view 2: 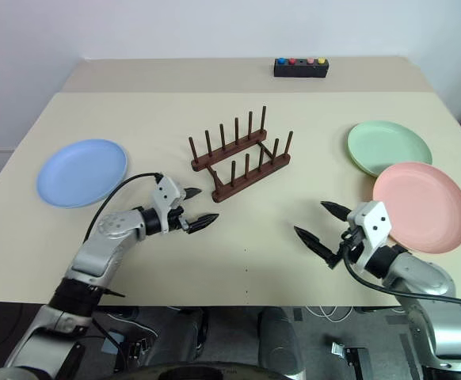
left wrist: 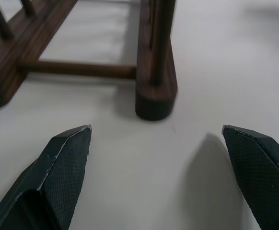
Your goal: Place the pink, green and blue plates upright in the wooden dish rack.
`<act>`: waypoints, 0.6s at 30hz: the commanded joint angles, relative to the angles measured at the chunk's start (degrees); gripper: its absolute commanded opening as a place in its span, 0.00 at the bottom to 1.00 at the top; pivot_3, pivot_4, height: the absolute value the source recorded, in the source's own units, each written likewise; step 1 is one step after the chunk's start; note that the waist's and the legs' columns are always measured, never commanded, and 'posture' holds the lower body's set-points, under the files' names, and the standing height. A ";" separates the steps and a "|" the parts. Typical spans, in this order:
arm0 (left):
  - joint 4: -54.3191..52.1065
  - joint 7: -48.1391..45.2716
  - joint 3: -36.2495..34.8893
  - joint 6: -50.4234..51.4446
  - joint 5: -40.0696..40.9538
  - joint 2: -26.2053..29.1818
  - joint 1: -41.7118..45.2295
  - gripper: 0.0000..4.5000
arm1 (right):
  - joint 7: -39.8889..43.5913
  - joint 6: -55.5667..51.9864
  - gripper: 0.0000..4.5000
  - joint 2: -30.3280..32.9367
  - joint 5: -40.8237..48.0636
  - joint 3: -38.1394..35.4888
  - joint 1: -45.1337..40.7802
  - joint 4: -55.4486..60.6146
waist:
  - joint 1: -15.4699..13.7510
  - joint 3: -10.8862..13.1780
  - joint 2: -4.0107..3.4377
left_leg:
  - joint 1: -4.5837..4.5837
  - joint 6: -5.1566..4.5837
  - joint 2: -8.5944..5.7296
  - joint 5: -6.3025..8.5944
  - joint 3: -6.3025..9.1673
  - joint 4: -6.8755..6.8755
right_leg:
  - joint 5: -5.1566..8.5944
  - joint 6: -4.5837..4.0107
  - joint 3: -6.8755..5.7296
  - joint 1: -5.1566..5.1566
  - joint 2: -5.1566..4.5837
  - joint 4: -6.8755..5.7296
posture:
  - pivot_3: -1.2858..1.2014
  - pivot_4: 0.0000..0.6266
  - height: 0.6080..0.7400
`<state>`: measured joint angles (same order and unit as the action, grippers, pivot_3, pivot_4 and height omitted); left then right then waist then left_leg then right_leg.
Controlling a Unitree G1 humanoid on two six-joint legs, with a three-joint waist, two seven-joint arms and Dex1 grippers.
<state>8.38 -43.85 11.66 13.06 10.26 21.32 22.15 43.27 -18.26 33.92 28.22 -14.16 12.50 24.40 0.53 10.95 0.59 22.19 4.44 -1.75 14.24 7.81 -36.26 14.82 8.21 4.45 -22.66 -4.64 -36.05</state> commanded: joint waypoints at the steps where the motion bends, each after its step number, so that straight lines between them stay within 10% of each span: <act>1: 5.70 -1.31 1.44 -2.18 -1.95 -1.27 2.17 1.00 | -1.19 1.35 0.99 -1.07 -0.22 0.10 0.94 3.40 | 0.07 0.00 0.00 | 0.00 0.00 0.00 0.00 0.01 0.00 | 0.00 0.00 0.00 0.00 0.00 0.00 | 0.52 0.24 1.00; 6: 10.07 -4.01 2.20 -4.62 -2.23 -3.59 4.66 0.81 | -2.48 2.54 1.00 -2.33 -0.76 0.30 3.27 4.49 | 0.00 -0.02 -0.01 | -0.02 0.00 -0.01 0.00 0.02 0.00 | 0.00 0.02 -0.02 0.03 0.00 0.00 | 0.52 0.24 1.00; 12: 11.21 -6.08 1.97 -5.66 -2.47 -4.16 5.29 0.18 | -3.22 3.21 1.00 -2.73 -0.98 0.62 4.22 5.07 | 0.05 -0.04 -0.03 | -0.04 0.00 0.00 0.00 0.03 0.03 | 0.01 0.03 -0.02 0.03 0.00 -0.02 | 0.52 0.24 1.00; 18: 15.13 -14.60 4.23 -10.14 -3.38 -3.42 8.46 0.17 | -1.47 3.01 1.00 -1.09 -0.44 -0.12 5.01 4.55 | 0.05 -0.04 -0.03 | -0.06 0.00 -0.01 0.00 0.04 0.02 | 0.02 0.04 -0.02 0.07 0.00 -0.01 | 0.52 0.24 1.00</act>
<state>22.35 -54.13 12.94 2.96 6.83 18.09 30.18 41.06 -15.94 32.00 27.26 -13.29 17.68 27.26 0.58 10.91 0.57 22.13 4.43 -1.77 14.24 7.84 -36.25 14.84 8.25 4.42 -22.59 -4.65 -36.05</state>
